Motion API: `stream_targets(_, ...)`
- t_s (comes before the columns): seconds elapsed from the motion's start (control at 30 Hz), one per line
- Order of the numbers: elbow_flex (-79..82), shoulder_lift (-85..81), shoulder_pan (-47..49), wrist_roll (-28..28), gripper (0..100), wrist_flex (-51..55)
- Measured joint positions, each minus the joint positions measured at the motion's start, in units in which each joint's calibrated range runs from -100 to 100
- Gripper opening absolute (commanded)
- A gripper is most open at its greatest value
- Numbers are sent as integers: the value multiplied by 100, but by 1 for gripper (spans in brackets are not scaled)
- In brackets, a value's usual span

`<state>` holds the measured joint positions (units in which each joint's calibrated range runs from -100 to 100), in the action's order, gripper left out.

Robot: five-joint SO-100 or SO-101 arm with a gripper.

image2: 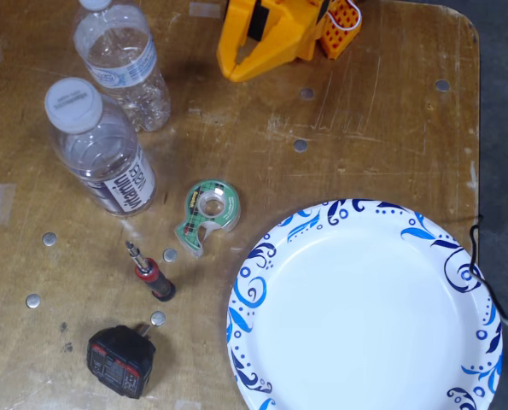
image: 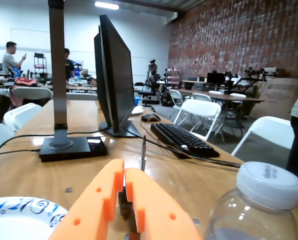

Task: Move the bottles to the plate

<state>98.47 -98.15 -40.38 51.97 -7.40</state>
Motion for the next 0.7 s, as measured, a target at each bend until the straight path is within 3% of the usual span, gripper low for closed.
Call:
stream_targets(0.23,9,0,-675,16,2,-17)
stream_targets(0.43,-108,0,-538,16,3,0)
stream_targets(0.57,-405,0,-747,177,17,494)
stream_targets(0.7,-1250,0,-848,219,30,1813)
